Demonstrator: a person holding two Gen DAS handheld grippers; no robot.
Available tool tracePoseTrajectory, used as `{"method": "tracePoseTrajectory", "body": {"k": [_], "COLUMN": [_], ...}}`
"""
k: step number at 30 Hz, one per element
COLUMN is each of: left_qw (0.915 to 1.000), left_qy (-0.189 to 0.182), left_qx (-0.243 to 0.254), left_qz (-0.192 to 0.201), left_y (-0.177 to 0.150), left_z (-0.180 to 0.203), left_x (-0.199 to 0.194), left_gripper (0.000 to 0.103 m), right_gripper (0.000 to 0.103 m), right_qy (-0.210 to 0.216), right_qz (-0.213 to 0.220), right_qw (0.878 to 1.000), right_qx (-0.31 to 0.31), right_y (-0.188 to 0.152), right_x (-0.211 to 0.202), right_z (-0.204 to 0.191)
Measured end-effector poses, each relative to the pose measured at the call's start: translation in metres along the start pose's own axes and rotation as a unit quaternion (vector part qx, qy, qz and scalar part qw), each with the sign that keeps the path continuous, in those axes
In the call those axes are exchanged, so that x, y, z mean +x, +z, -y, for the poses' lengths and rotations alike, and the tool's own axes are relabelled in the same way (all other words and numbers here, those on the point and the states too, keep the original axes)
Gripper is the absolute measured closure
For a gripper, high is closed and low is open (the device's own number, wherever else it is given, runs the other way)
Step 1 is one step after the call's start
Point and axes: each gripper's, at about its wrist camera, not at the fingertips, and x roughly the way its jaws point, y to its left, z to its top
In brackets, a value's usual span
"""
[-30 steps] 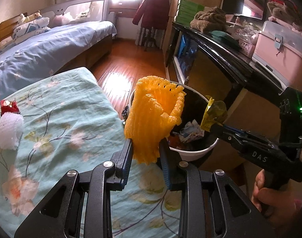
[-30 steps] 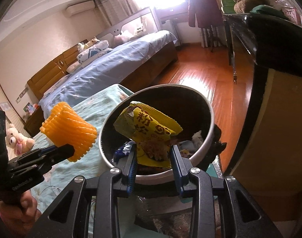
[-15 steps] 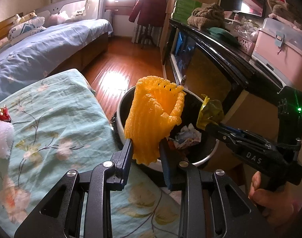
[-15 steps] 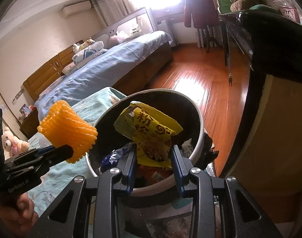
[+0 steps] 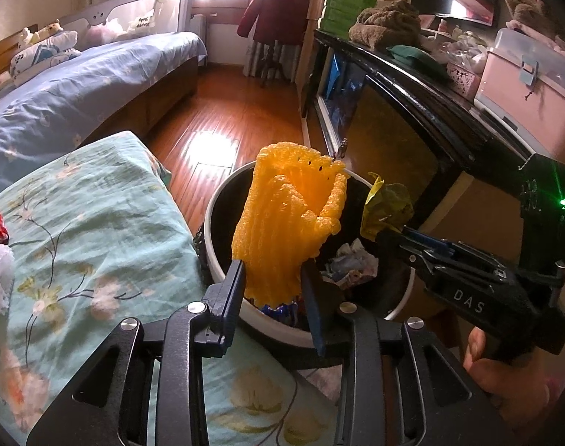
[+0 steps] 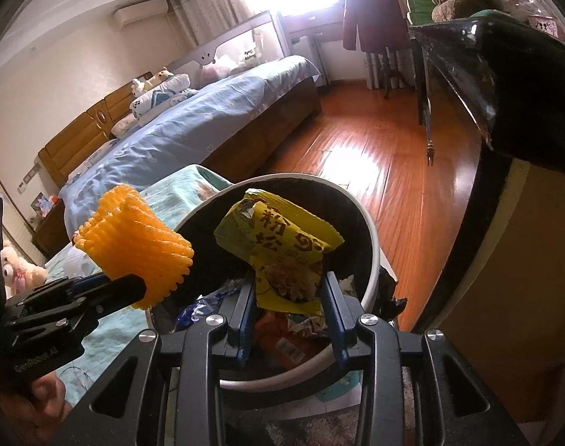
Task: Collect trash
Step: 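Carry the orange mesh sleeve and yellow snack bag over the bin with both tools, then open both tools over the bin to drop the mesh sleeve and snack bag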
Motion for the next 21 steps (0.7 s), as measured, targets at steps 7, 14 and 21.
{"method": "tracePoseTrajectory", "body": {"k": [7, 14, 21], "left_qw": [1.0, 0.9995, 0.9973], "left_qy": [0.001, 0.004, 0.032], "left_qx": [-0.007, -0.031, -0.065], "left_qz": [0.004, 0.007, 0.013], "left_y": [-0.002, -0.014, -0.036], "left_z": [-0.005, -0.022, -0.051], "left_x": [-0.002, -0.011, -0.027], "left_gripper": [0.049, 0.043, 0.037], "right_gripper": [0.057, 0.043, 0.027], "right_qy": [0.003, 0.015, 0.035], "right_qz": [-0.007, -0.01, 0.001], "right_qw": [1.0, 1.0, 0.999], "right_qx": [0.007, 0.013, 0.014], "right_y": [0.003, 0.001, -0.002], "right_x": [0.005, 0.004, -0.004], "right_z": [0.0, -0.002, -0.019]}}
